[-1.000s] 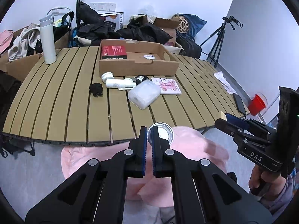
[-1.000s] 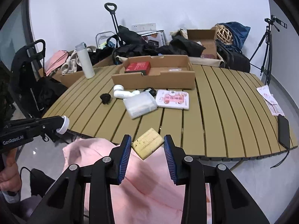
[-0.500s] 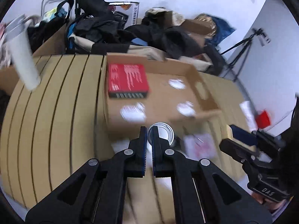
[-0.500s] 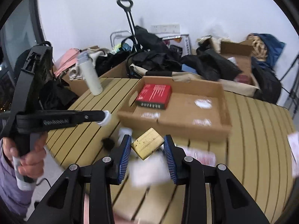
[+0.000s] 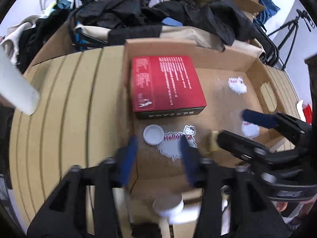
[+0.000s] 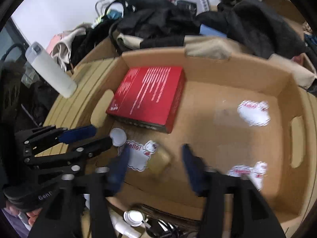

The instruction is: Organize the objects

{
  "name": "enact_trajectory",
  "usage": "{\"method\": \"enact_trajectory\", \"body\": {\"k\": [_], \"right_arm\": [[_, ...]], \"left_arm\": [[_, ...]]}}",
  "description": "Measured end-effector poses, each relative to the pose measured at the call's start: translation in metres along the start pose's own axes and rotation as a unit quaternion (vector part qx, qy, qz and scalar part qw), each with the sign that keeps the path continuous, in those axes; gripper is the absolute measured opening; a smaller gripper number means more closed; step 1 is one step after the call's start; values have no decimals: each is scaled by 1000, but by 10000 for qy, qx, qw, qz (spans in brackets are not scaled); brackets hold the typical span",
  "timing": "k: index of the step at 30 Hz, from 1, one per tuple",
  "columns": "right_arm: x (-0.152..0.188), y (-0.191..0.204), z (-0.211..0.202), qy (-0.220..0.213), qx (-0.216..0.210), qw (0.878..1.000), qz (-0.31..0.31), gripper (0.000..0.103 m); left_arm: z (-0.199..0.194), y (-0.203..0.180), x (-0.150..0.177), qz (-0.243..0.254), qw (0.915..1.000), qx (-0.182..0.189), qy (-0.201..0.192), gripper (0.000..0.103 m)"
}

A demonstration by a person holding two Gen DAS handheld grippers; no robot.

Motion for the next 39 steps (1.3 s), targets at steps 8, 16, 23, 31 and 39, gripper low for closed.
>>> {"method": "enact_trajectory", "body": {"k": [8, 16, 23, 31, 39], "right_arm": [[37, 7, -142, -636, 774, 9949, -123, 83], [126, 14, -269, -1318, 1315, 9825, -104, 83], [266, 43, -290, -1609, 1554, 9744, -214, 83], [405, 98, -228, -1750, 933, 9800, 136, 83], [417, 124, -195, -1246, 1008, 9867, -271, 83]], "left_arm": [[-130, -10, 35, 94, 9971, -497, -562, 94], [-234, -23, 117, 224, 9910, -597, -1175, 102], [-254, -33, 256, 496, 9844, -364, -1651, 103], [-224, -46, 388, 843, 9739, -220, -2094, 103], [-189, -47, 388, 770, 9856, -148, -1495, 103]]}}
Point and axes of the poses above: each gripper's, at about its wrist camera, not at the fingertips, and z roughly the way its jaws point, y to its left, x to its underside, the point moved 2 cm from there along z, roughly the way its jaws point, and after that the axes turned 10 degrees about y, right-handed, at the moved point
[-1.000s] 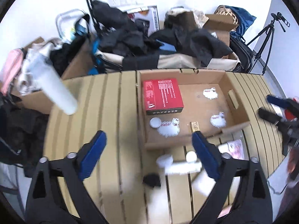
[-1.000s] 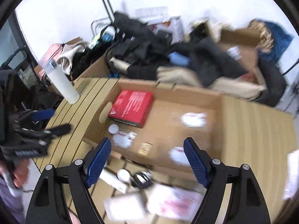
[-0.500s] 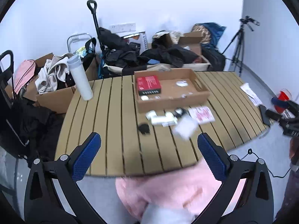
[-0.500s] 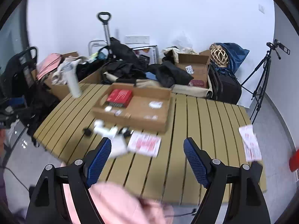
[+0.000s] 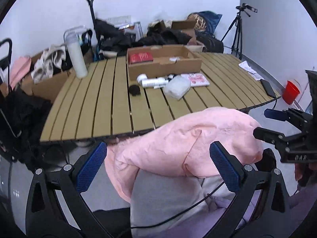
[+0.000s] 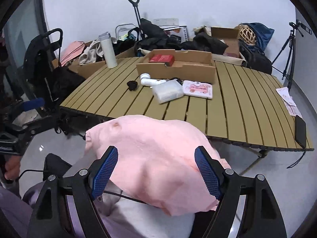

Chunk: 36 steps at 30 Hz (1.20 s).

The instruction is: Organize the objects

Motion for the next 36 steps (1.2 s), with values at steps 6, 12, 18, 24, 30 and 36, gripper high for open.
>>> {"method": "enact_trajectory", "body": {"k": [6, 12, 18, 24, 30, 36], "right_arm": [[6, -2, 30, 252, -339, 9990, 171, 83], [-15, -28, 67, 479, -573, 9965, 365, 83], [-93, -75, 106, 219, -493, 9964, 647, 64], [-167, -99, 190, 416, -1187, 9867, 1029, 45], [-167, -94, 221, 658, -1418, 9807, 1174, 31], [-99, -70, 177, 859, -1551, 9760, 1265, 31]], "left_arm": [[19, 0, 3, -262, 9992, 286, -87, 103], [85, 3, -41, -403, 9984, 356, 184, 103], [155, -4, -107, -479, 9940, 920, 343, 90], [225, -3, -132, -1177, 9697, 1968, 847, 45], [225, -4, -125, -1224, 9663, 2129, 771, 31], [185, -17, -75, -835, 9670, 2222, 926, 31]]}}
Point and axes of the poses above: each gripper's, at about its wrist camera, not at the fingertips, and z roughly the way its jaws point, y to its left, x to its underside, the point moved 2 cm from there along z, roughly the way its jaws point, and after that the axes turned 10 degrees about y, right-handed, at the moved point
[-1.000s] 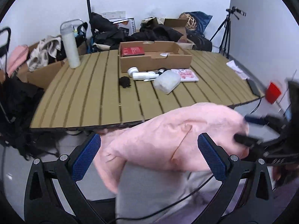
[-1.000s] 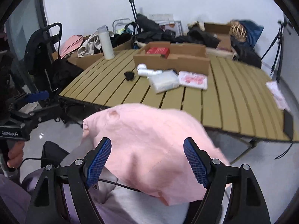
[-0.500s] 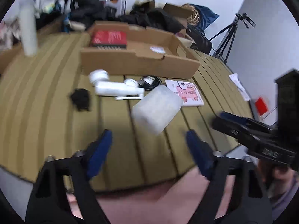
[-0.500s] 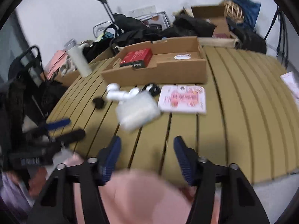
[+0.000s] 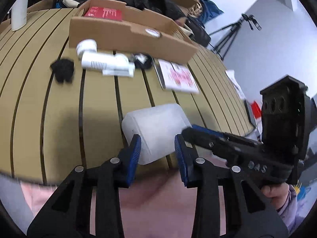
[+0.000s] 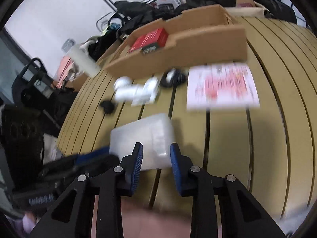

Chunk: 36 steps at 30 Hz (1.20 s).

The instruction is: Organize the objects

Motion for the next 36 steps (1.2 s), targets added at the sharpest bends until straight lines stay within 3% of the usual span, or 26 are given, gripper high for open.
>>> {"method": "enact_trajectory", "body": {"k": [3, 5, 9, 15, 20, 25, 27, 31, 36], "right_arm": [[37, 4, -8, 6, -124, 9999, 54, 31], [43, 4, -10, -42, -68, 9999, 78, 31], [41, 9, -12, -98, 172, 9998, 17, 31], [43, 9, -16, -133, 133, 9998, 36, 31], [34, 12, -33, -341, 138, 9993, -13, 31], [-15, 18, -58, -562, 336, 9973, -323, 31], [-50, 18, -72, -734, 477, 9950, -484, 31], [-136, -1, -84, -891, 368, 9947, -347, 31], [-232, -36, -70, -888, 541, 9942, -269, 31]], "left_arm": [[3, -3, 19, -55, 9999, -116, 73, 31], [3, -7, 23, 30, 9998, -188, 23, 31], [5, -8, 19, 2, 9997, -254, -7, 31], [-2, -17, 21, 116, 9990, -410, -137, 29], [-15, -26, 6, 136, 9990, -231, -366, 29], [-31, -46, -68, 427, 9970, -286, -571, 29], [-36, -54, -108, 587, 9954, -331, -689, 29], [-31, -65, -201, 772, 9925, -393, -864, 28], [15, -58, -296, 865, 9929, -430, -692, 28]]}}
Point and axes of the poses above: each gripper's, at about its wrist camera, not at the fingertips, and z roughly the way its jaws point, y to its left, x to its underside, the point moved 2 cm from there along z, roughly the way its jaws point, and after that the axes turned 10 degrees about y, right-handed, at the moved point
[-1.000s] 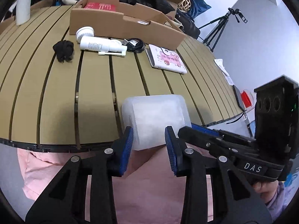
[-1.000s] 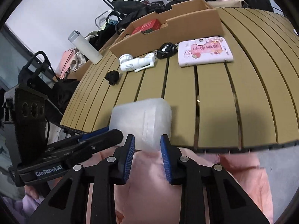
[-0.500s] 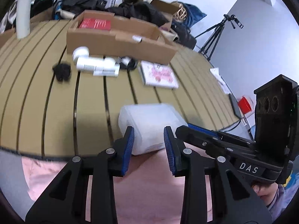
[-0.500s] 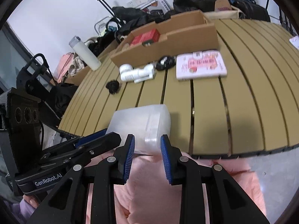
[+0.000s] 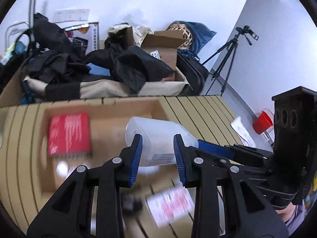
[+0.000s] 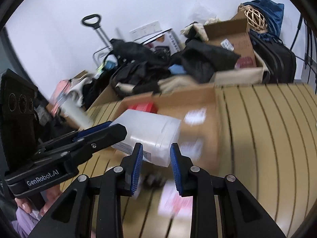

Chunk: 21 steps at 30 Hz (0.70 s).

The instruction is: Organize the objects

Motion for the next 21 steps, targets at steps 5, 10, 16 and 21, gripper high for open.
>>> {"method": "enact_trajectory", "body": {"k": [5, 10, 16, 21], "right_arm": [[-59, -50, 71, 350, 543, 9979, -23, 31], [-67, -76, 125, 486, 1190, 9916, -160, 26], [-67, -66, 96, 557, 1326, 9896, -99, 26], [-62, -37, 10, 257, 1257, 9915, -224, 27]], "left_arm": [[95, 33, -43, -239, 9987, -181, 419, 24], [146, 48, -42, -188, 9926, -581, 1052, 25], [65, 31, -42, 110, 9937, -801, 778, 51], [-45, 14, -27, 53, 9822, -1804, 514, 90]]}}
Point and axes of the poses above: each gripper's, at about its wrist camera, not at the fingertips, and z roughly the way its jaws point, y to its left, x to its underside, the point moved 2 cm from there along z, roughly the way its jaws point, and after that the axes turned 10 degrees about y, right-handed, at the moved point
